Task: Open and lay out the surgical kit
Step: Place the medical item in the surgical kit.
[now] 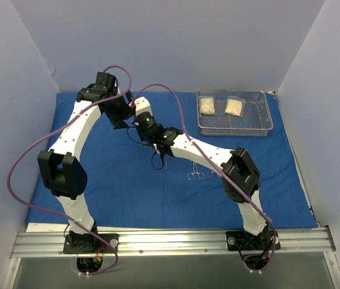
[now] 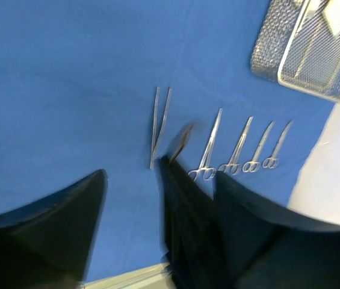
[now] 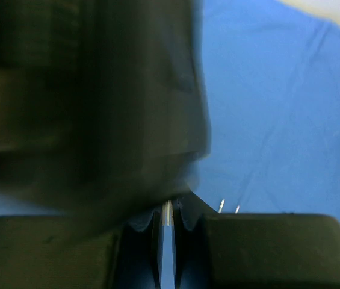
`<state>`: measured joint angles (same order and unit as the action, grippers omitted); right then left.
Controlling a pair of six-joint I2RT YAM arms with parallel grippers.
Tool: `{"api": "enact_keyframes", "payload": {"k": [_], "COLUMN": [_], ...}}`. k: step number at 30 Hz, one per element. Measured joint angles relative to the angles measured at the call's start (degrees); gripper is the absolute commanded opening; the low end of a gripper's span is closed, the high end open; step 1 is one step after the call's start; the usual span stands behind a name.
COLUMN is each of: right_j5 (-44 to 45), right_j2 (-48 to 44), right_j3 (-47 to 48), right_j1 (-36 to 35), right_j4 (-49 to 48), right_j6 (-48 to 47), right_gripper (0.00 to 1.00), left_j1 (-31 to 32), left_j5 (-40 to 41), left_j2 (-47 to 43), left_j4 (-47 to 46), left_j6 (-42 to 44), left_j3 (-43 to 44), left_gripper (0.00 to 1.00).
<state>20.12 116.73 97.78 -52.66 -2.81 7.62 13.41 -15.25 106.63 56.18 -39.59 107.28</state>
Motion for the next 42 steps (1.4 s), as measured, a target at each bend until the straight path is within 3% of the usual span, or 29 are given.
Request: {"api": "enact_keyframes", "payload": {"k": [5,12,19,42], "right_j5": [-4.15,-11.74,-13.90,-13.05], "right_j2": [-1.73,-5.88,-6.43,-5.84], "right_j3": [-5.16,-11.47,-16.31,-23.87], "right_j1": [4.50,10.38,10.21,9.90], "right_j4": [-0.44,4.48,10.25,12.20], "right_j6": [6.08,16.52,25.09,31.39], "right_gripper": [0.00,0.00,0.00,0.00], "left_j1": [-0.26,-0.74,-1.53,-1.90], "left_j5": [1.79,10.75,19.08,17.99], "left_j2": [0.04,0.20,0.20,0.22], "left_j4": [0.02,0.15,0.13,-0.26], "left_j6": [2.10,7.50,12.07,13.60], "left_j3": [0.24,3.76,4.33,2.75], "left_gripper": [1.00,0.96,0.96,0.96]}}
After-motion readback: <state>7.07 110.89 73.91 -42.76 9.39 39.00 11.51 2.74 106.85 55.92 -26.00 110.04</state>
